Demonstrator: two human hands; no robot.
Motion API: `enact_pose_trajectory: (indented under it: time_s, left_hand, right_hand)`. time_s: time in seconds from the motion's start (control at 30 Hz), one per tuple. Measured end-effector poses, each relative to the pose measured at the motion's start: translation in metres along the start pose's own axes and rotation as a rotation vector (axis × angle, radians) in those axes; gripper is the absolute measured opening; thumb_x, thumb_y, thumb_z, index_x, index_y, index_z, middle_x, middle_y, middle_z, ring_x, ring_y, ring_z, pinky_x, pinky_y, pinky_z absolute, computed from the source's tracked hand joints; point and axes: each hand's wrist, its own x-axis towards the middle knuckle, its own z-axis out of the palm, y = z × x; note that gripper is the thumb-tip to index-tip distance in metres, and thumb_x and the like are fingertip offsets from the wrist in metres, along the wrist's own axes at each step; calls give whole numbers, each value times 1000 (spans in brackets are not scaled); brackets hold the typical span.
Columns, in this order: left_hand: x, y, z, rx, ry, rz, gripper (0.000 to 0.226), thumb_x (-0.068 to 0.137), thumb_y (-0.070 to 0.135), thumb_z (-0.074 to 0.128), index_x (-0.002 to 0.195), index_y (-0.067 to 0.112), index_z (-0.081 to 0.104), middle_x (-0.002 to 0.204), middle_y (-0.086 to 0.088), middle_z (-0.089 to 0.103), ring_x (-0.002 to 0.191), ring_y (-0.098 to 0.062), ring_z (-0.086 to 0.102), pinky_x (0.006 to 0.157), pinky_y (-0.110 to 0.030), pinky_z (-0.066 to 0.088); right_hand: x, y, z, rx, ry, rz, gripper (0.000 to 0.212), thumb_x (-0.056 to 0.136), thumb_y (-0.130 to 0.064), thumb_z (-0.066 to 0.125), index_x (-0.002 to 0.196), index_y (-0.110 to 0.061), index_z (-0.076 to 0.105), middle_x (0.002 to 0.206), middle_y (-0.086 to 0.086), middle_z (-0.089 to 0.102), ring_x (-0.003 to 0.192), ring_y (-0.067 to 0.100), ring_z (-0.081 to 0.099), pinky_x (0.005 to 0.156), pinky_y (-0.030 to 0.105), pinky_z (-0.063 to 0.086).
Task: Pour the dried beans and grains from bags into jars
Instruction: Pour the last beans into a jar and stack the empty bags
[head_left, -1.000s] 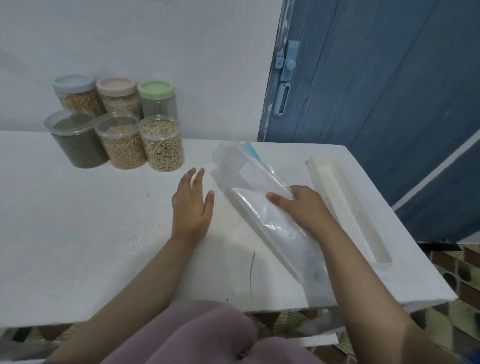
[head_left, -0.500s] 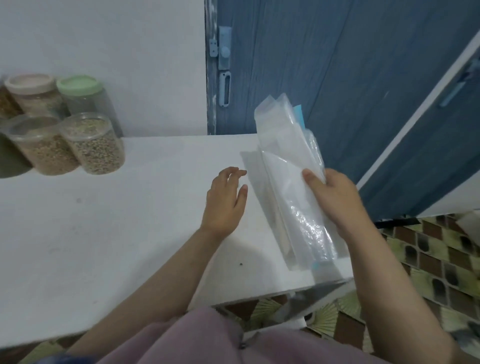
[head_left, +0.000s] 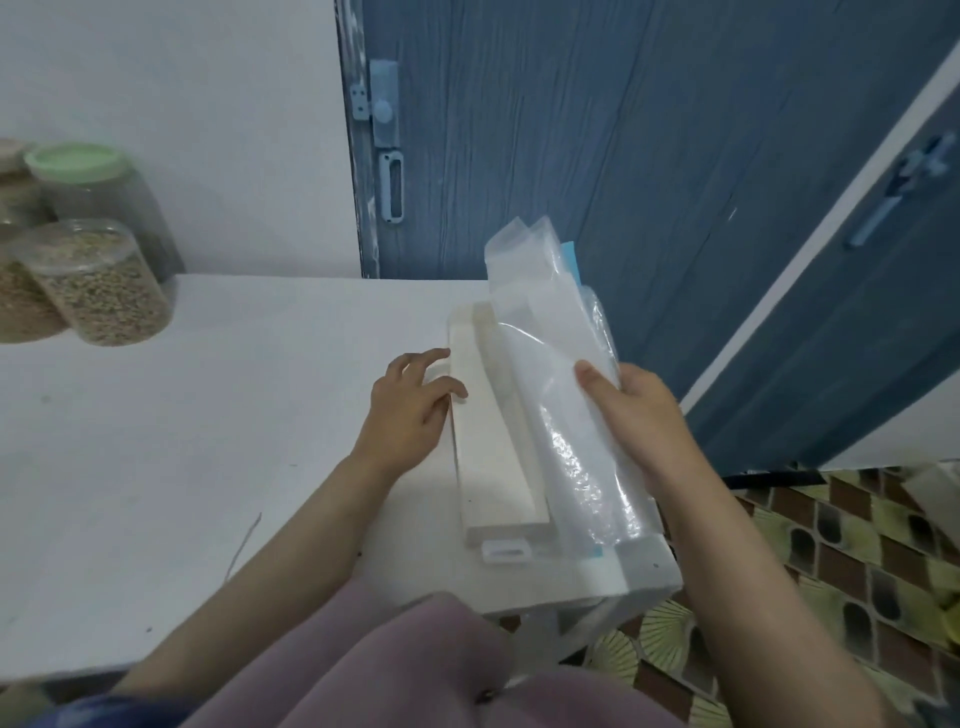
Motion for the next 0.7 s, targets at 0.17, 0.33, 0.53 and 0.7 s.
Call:
enact_pose_trajectory:
  time_s: [0.17,0.33,0.53,0.7]
  left_hand:
    - [-21,-12,-21,86,68,-120,35,76,35,38,91,34,70,145,6,46,134,-33,36,100,-48,27]
    - [-36,-21,-36,174,126,-105,15,71,33,57,82,31,67,126,13,59,132,-26,41,108,-46,22]
    - [-47,-33,-54,248,99,-119,15,74,36,64,87,30,69,89,12,59,107,-19,53,113,-45,18]
    - [-61,-42,-60,265,61,-119,15,85,41,58,89,28,66,82,13,58,84,-19,56,86,-34,33]
  right_hand:
    - [6,-7,11,-1,37,-138,48,99,-44,54,102,4,57,93,13,66,80,28,63,72,30,51]
    - [-3,-25,29,-181,64,-392,30,102,-37,49,85,-12,47,72,-3,52,65,15,51,57,26,43]
    - [-8,-40,46,-323,61,-504,27,102,-38,46,107,-12,53,83,4,62,77,27,59,70,47,52]
    - [-7,-47,58,-371,57,-532,25,103,-36,46,98,-12,51,78,-3,55,75,25,55,63,38,43]
